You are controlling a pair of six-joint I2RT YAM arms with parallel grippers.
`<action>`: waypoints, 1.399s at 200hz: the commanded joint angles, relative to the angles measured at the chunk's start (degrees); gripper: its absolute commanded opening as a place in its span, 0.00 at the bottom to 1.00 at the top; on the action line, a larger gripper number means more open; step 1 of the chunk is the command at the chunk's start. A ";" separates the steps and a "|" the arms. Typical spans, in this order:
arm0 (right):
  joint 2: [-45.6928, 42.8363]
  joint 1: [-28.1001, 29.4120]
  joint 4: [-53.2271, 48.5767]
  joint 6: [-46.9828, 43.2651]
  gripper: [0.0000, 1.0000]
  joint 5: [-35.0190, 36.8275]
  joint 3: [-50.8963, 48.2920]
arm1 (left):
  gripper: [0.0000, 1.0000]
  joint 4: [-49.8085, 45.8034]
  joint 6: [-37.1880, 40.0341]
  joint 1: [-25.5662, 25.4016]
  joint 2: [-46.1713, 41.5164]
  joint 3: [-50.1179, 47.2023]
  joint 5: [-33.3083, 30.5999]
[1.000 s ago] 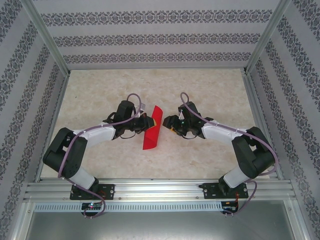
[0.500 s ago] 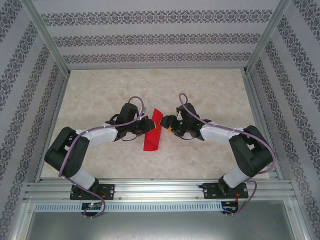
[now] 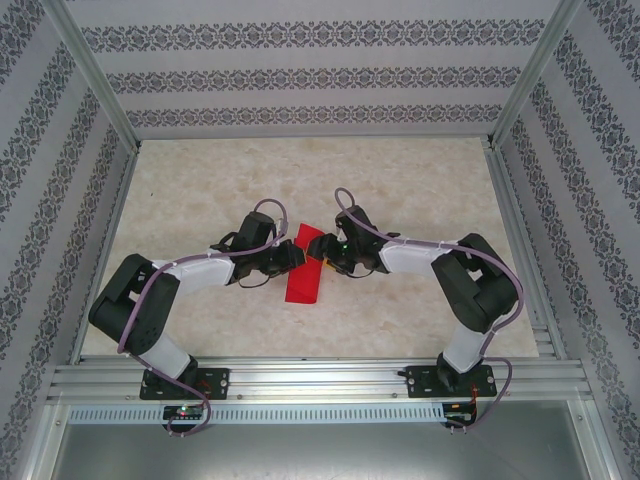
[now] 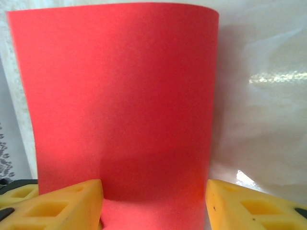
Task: Fold a paper plane with a square sheet of paper (pick it up from the middle)
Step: Fold the square sheet of paper in half at the center of the table, then hold the square sheet of paper at the center of the table.
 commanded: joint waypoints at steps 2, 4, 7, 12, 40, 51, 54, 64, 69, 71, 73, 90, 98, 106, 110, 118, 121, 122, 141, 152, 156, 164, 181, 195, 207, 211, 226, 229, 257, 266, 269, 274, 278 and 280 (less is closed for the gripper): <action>1.94 0.97 -4.05 -2.13 0.55 2.48 2.60 | 0.21 -1.57 2.49 0.44 -0.38 -0.16 -0.89; 2.07 1.02 -4.33 -2.23 0.55 2.57 2.74 | 0.22 -1.73 2.67 0.44 -0.32 -0.07 -0.93; 2.14 1.08 -4.80 -2.54 0.55 2.71 2.93 | 0.23 -2.18 2.88 0.48 -0.40 0.02 -0.90; 2.24 1.14 -5.51 -2.76 0.54 3.00 3.15 | 0.25 -2.62 3.31 0.50 -0.58 0.33 -0.88; 2.06 1.15 -7.00 -3.58 0.53 3.98 3.55 | 0.40 -5.06 5.45 1.12 -2.60 0.80 -1.53; 2.00 1.21 -7.37 -3.68 0.53 4.00 3.65 | 0.42 -5.33 6.05 1.66 -3.38 0.79 -0.97; 1.98 1.15 -7.41 -3.67 0.53 4.09 3.61 | 0.42 -5.38 6.19 1.83 -3.55 0.78 -0.84; 1.97 1.15 -7.40 -3.68 0.53 4.22 3.63 | 0.43 -6.19 7.05 2.46 -3.85 1.12 -0.11; 1.97 1.16 -7.28 -3.67 0.53 4.23 3.64 | 0.43 -6.38 7.37 2.66 -3.89 1.28 0.44; 2.02 1.13 -7.27 -3.61 0.54 4.28 3.68 | 0.43 -6.45 7.64 2.85 -3.79 1.34 0.70; 2.05 1.13 -7.29 -3.59 0.54 4.26 3.62 | 0.43 -6.60 7.71 2.92 -3.74 1.40 0.96; 2.40 1.20 -6.61 -3.24 0.54 4.01 3.61 | 0.43 -7.77 8.59 3.75 -3.09 1.86 2.23; 2.65 1.20 -6.30 -3.24 0.54 3.67 3.70 | 0.43 -8.27 9.09 3.99 -2.81 2.06 2.58; 2.83 1.18 -5.94 -3.15 0.55 3.49 3.70 | 0.43 -9.23 9.42 4.17 -2.29 2.21 2.57; 2.92 1.20 -5.71 -2.99 0.55 3.28 3.74 | 0.43 -9.71 9.56 4.25 -1.92 2.42 2.53; 3.07 1.19 -5.19 -2.83 0.55 2.77 3.74 | 0.45 -10.37 9.79 4.54 -0.96 2.76 3.18; 3.07 1.28 -4.90 -2.82 0.55 2.58 3.70 | 0.45 -10.34 9.86 4.59 -0.51 2.84 3.65; 3.09 1.25 -4.85 -2.85 0.55 2.53 3.69 | 0.45 -10.31 9.87 4.63 -0.36 2.84 3.77; 3.20 1.26 -4.85 -2.66 0.56 2.52 3.81 | 0.45 -8.38 9.48 4.90 1.74 2.72 6.90; 3.16 1.22 -4.83 -2.63 0.56 2.58 3.79 | 0.45 -7.53 9.44 4.96 2.60 2.75 8.19; 3.16 1.26 -4.84 -2.62 0.56 2.58 3.83 | 0.45 -7.24 9.44 4.94 2.88 2.80 8.60; 3.20 1.30 -4.89 -2.64 0.56 2.58 3.78 | 0.45 -6.99 9.54 5.01 3.62 2.91 9.35; 3.01 1.28 -4.72 -2.62 0.56 2.61 3.63 | 0.46 -7.28 9.77 5.40 5.07 3.31 9.51; 2.72 1.21 -4.46 -2.59 0.56 2.58 3.43 | 0.46 -4.98 8.50 5.86 5.97 2.70 11.51; 2.60 1.24 -4.20 -2.48 0.57 2.46 3.26 | 0.46 -3.50 8.00 5.98 6.36 2.44 12.59; 2.51 1.25 -4.11 -2.44 0.57 2.35 3.25 | 0.46 -3.58 8.05 5.95 6.47 2.53 12.70; 2.52 1.16 -3.88 -2.29 0.57 2.22 3.16 | 0.46 -3.28 8.13 6.06 6.99 2.80 13.35; 2.58 1.19 -3.82 -2.33 0.57 2.15 3.20 | 0.46 -3.10 8.15 6.06 7.12 2.77 13.60; 2.76 1.19 -4.07 -2.41 0.57 2.06 3.36 | 0.41 -2.61 8.04 6.63 7.26 2.68 13.83; 2.76 1.16 -4.14 -2.46 0.57 2.14 3.43 | 0.38 -2.46 7.98 6.96 7.18 2.58 13.86; 2.76 1.16 -4.27 -2.51 0.57 2.14 3.43 | 0.37 -2.46 7.91 6.99 7.10 2.59 13.82; 2.84 1.13 -4.37 -2.60 0.57 2.14 3.49 | 0.37 -2.34 7.92 7.12 6.94 2.59 13.71; 2.85 1.19 -4.49 -2.69 0.57 2.14 3.63 | 0.37 -2.31 7.90 7.20 6.76 2.56 13.57; 2.90 1.14 -4.57 -2.70 0.57 2.14 3.63 | 0.37 -2.24 7.91 7.21 6.68 2.50 13.56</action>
